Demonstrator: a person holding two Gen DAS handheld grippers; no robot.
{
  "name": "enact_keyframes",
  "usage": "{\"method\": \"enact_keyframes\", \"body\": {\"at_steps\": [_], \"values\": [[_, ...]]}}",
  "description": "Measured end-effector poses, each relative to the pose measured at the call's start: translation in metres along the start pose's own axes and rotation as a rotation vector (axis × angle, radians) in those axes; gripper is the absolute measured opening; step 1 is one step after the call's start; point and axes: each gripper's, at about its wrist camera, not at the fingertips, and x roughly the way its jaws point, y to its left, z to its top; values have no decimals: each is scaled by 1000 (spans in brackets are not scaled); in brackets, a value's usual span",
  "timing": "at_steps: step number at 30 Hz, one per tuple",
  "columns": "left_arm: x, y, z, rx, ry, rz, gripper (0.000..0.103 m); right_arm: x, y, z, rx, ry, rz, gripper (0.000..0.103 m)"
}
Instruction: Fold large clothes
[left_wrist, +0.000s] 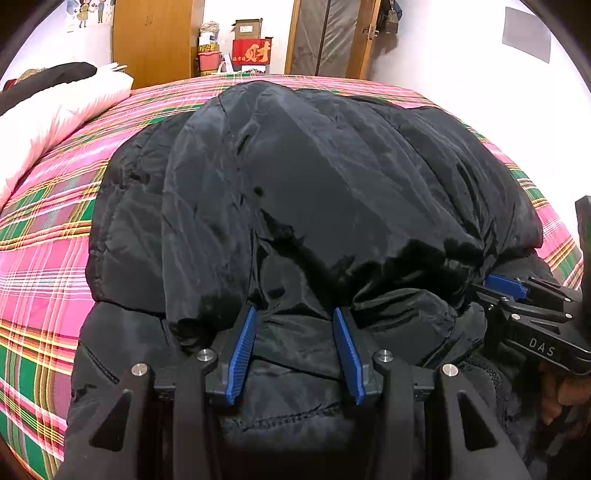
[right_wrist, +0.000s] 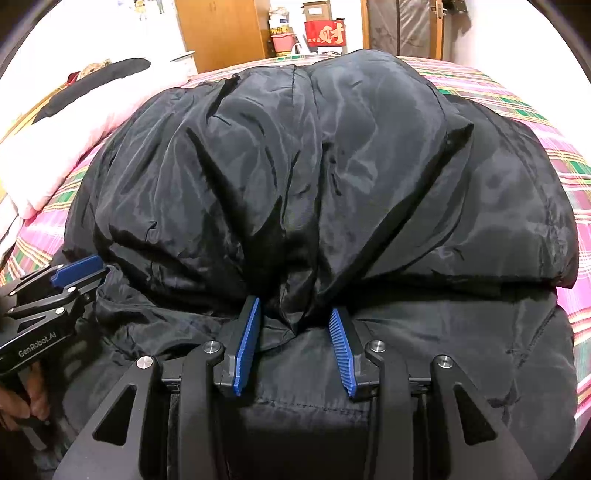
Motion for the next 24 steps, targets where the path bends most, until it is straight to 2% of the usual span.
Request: {"method": "enact_keyframes", "body": {"at_steps": [4, 8, 11, 14, 20, 23, 24], "values": [[0, -1, 0, -5, 0, 2, 47, 0, -2, -1, -7, 5, -6, 38], [1, -1, 9, -21, 37, 10, 47, -3, 0, 9, -11, 48, -16, 38], [-3, -2, 19, -26, 86, 21, 46, -17, 5, 16, 8, 79, -24, 40], [-15, -2, 20, -41, 123, 36, 46, -43, 7, 13, 31, 67, -20, 41], [-68, 3, -15, -76, 96, 24, 46, -99, 6, -19, 14, 24, -6, 44], [-95, 5, -40, -87, 86, 30, 46, -128, -3, -45, 44, 13, 0, 57], [-105, 7, -51, -93, 85, 32, 46, -134, -8, -53, 56, 10, 1, 57]]}}
